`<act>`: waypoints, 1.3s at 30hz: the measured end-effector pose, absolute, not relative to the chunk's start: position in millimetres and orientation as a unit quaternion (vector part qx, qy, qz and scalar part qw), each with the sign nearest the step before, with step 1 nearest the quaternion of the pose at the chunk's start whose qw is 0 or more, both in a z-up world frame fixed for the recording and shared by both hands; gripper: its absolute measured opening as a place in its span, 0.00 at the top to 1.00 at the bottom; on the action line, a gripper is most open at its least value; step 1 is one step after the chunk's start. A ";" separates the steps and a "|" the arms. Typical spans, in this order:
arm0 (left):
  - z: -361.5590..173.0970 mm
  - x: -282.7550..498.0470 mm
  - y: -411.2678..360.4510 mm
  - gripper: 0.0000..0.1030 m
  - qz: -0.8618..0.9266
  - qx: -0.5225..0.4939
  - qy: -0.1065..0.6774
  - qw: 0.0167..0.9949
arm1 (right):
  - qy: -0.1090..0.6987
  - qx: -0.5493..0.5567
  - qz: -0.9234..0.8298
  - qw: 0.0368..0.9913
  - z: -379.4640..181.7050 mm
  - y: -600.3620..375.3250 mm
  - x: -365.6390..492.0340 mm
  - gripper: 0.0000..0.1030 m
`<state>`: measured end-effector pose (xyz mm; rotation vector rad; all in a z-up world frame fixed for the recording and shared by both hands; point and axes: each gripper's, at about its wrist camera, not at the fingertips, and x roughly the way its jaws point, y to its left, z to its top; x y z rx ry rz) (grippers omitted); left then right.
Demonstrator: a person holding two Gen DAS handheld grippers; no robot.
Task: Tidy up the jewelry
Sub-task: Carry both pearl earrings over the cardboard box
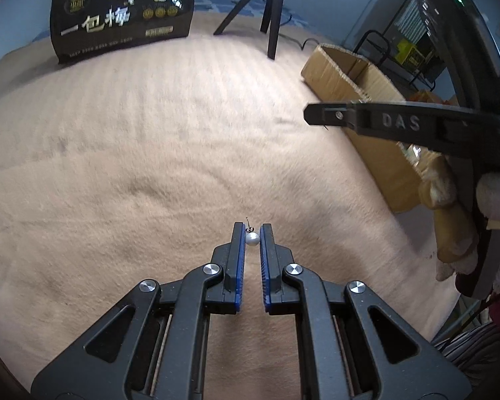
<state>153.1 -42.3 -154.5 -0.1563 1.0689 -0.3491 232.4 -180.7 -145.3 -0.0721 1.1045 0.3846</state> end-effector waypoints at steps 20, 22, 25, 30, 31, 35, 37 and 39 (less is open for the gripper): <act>-88.0 174.8 -90.1 0.93 -0.214 -0.087 0.441 0.867 | 0.454 -0.006 0.117 0.883 -76.5 -276.2 205.9 0.93; -83.6 178.9 -99.5 0.93 -0.220 -0.086 0.438 0.867 | 0.450 0.005 0.109 0.886 -73.0 -290.1 204.2 0.93; -78.2 184.8 -112.5 0.93 -0.227 -0.084 0.432 0.869 | 0.447 0.019 0.096 0.889 -70.6 -308.3 203.8 0.93; -75.3 195.8 -132.6 0.93 -0.239 -0.077 0.427 0.869 | 0.447 0.023 0.080 0.891 -70.6 -330.6 202.0 0.93; -75.6 199.3 -137.7 0.93 -0.241 -0.075 0.427 0.868 | 0.447 0.023 0.078 0.891 -70.9 -333.4 201.7 0.93; -77.3 210.1 -150.6 0.93 -0.244 -0.073 0.427 0.867 | 0.450 0.023 0.070 0.890 -73.3 -344.3 201.7 0.93; -76.9 214.4 -157.6 0.93 -0.248 -0.070 0.426 0.868 | 0.451 0.024 0.066 0.890 -74.5 -347.9 202.4 0.93; -76.7 218.7 -165.7 0.93 -0.252 -0.066 0.424 0.867 | 0.454 0.022 0.063 0.889 -76.5 -351.0 203.0 0.93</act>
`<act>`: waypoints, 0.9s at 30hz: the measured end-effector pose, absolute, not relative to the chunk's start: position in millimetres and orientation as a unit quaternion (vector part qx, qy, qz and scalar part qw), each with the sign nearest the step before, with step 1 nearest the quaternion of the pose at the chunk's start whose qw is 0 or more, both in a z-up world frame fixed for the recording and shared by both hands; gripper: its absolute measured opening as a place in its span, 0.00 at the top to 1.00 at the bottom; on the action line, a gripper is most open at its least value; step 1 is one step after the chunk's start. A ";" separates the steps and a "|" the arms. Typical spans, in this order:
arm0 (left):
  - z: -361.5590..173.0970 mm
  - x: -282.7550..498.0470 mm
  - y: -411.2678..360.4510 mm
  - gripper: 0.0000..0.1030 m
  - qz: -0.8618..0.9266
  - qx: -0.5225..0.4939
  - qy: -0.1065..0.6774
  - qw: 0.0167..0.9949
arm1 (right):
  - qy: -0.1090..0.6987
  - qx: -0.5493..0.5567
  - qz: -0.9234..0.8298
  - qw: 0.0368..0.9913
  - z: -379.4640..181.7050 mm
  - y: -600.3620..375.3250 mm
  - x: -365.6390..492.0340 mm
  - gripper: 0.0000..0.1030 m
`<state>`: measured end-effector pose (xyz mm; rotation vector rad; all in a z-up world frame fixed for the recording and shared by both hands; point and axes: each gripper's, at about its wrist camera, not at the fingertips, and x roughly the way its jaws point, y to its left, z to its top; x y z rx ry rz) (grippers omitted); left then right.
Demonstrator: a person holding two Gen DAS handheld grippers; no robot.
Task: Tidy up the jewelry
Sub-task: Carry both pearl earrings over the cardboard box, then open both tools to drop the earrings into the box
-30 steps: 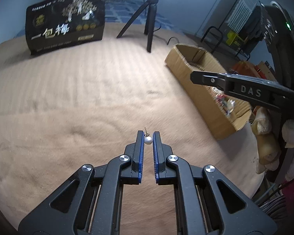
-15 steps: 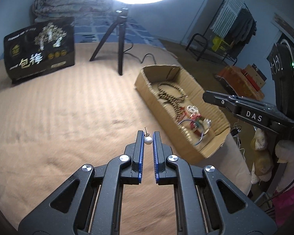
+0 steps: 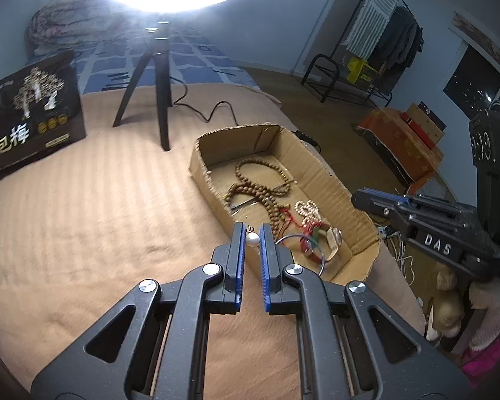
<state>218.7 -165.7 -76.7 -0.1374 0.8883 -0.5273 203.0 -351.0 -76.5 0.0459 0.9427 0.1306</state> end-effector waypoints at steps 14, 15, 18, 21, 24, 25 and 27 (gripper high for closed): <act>-78.9 235.7 -199.6 0.93 -0.269 -0.053 0.421 0.865 | 0.468 0.023 0.046 0.882 -90.7 -370.4 206.0 0.93; -79.2 237.0 -202.1 0.93 -0.270 -0.052 0.420 0.865 | 0.469 0.024 0.046 0.882 -91.7 -370.8 206.2 0.93; -79.2 238.8 -207.3 0.93 -0.270 -0.049 0.418 0.866 | 0.471 0.024 0.044 0.881 -93.7 -371.4 206.6 0.93; -79.1 240.9 -210.5 0.93 -0.268 -0.048 0.418 0.867 | 0.472 0.022 0.042 0.880 -94.9 -371.9 206.6 0.93; -79.1 241.6 -210.8 0.93 -0.266 -0.048 0.416 0.868 | 0.471 0.020 0.039 0.881 -95.1 -372.9 206.6 0.84; -78.9 241.7 -210.9 0.93 -0.264 -0.047 0.415 0.870 | 0.470 0.019 0.038 0.882 -94.9 -373.0 206.4 0.76; -79.1 242.9 -211.5 0.93 -0.256 -0.042 0.416 0.872 | 0.468 0.015 0.034 0.883 -94.7 -373.1 205.6 0.69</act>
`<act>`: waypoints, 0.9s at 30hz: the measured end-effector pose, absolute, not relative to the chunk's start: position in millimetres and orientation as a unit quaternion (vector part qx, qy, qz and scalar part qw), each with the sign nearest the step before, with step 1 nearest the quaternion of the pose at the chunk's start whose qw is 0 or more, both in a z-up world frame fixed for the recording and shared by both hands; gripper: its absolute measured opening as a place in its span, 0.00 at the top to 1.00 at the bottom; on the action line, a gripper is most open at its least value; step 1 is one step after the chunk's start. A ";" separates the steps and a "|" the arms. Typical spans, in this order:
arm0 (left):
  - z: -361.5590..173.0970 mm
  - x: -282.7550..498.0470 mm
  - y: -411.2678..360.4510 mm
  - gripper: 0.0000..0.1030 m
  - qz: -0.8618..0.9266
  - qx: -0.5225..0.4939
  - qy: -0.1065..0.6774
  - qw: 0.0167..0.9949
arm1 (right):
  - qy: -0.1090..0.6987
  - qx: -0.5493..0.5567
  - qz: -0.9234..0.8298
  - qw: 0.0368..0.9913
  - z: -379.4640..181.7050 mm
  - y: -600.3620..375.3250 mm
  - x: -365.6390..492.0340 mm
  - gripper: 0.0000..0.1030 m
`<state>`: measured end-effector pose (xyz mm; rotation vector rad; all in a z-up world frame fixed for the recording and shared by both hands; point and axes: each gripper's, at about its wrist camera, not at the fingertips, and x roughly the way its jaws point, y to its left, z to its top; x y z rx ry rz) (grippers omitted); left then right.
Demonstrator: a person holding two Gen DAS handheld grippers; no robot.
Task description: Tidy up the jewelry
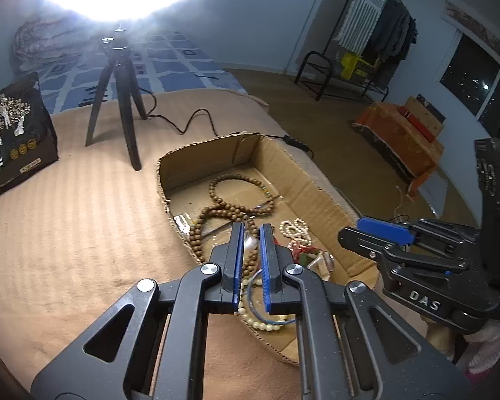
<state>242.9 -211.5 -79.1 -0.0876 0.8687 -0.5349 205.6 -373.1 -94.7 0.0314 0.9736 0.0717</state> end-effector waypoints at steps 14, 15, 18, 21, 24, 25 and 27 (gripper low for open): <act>-74.8 243.5 -205.6 0.38 -0.223 -0.034 0.401 0.888 | 0.453 0.003 0.006 0.891 -91.1 -376.9 203.0 0.15; -74.1 243.2 -205.0 0.35 -0.221 -0.035 0.399 0.889 | 0.454 0.001 0.006 0.891 -91.3 -376.2 202.8 0.14; -70.7 241.4 -203.1 0.33 -0.220 -0.036 0.395 0.891 | 0.452 -0.005 0.004 0.892 -90.1 -373.4 201.2 0.12; -66.5 238.3 -202.2 0.33 -0.218 -0.033 0.392 0.893 | 0.447 -0.007 0.005 0.894 -86.4 -370.2 198.8 0.12; -61.9 233.7 -200.3 0.32 -0.218 -0.029 0.388 0.895 | 0.440 -0.011 0.002 0.898 -81.0 -366.0 195.8 0.11; -59.6 231.6 -198.5 0.32 -0.217 -0.029 0.387 0.896 | 0.437 -0.013 0.000 0.899 -78.4 -364.2 194.1 0.11; -55.8 229.0 -196.0 0.32 -0.217 -0.030 0.384 0.897 | 0.432 -0.016 -0.002 0.902 -74.3 -361.6 191.4 0.11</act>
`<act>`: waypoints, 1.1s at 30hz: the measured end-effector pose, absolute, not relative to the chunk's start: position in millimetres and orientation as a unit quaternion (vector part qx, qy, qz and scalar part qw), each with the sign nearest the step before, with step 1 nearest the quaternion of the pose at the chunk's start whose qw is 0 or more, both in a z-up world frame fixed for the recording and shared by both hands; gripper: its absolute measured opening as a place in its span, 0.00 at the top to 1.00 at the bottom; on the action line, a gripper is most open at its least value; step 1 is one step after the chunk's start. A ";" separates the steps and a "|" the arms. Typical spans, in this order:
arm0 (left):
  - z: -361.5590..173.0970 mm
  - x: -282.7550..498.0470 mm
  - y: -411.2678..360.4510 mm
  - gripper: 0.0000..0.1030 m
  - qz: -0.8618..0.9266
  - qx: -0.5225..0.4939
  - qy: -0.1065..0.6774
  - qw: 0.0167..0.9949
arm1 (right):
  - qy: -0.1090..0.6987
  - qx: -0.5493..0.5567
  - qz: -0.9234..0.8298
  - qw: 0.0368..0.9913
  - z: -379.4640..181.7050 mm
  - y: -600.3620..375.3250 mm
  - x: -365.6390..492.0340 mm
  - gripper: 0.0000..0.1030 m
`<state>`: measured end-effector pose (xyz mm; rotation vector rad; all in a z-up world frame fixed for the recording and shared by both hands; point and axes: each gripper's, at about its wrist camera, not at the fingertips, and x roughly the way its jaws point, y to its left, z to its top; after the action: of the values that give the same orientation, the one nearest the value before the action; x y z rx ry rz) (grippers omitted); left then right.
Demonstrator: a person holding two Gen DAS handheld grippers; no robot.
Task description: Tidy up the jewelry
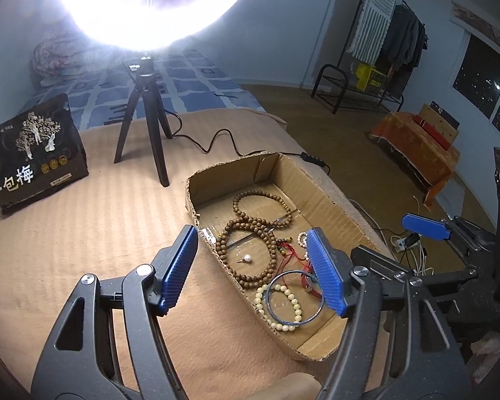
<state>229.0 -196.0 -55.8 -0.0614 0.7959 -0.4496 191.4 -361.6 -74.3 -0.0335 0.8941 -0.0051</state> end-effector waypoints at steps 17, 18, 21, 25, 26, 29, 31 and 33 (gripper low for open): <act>-9.8 177.3 -155.6 0.31 -0.218 -0.037 0.345 0.912 | 0.375 -0.052 -0.041 0.925 -24.9 -338.8 145.2 0.06; -6.6 171.8 -153.0 0.31 -0.220 -0.037 0.342 0.913 | 0.371 -0.055 -0.043 0.926 -22.1 -336.6 140.9 0.05; 1.1 159.7 -148.5 0.31 -0.223 -0.034 0.336 0.915 | 0.360 -0.058 -0.045 0.930 -14.8 -331.5 129.7 0.04; 10.3 139.2 -141.2 0.30 -0.224 -0.024 0.324 0.919 | 0.342 -0.062 -0.049 0.936 -6.7 -324.6 114.3 0.00; 11.7 135.3 -139.8 0.25 -0.224 -0.021 0.322 0.920 | 0.338 -0.063 -0.051 0.938 -4.9 -322.5 110.0 0.00; 15.8 121.5 -133.2 0.19 -0.221 -0.018 0.312 0.924 | 0.329 -0.061 -0.050 0.941 -0.2 -318.6 99.5 0.00; 18.1 114.0 -130.3 0.19 -0.219 -0.012 0.311 0.925 | 0.323 -0.058 -0.051 0.943 3.0 -316.7 92.4 0.00; 20.2 106.2 -127.4 0.19 -0.217 -0.004 0.306 0.927 | 0.318 -0.055 -0.052 0.945 4.3 -315.5 87.8 0.00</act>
<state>106.2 -127.4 20.2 -0.0079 0.6268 -0.4442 87.8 -315.5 4.3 -0.1120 0.6482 -0.1068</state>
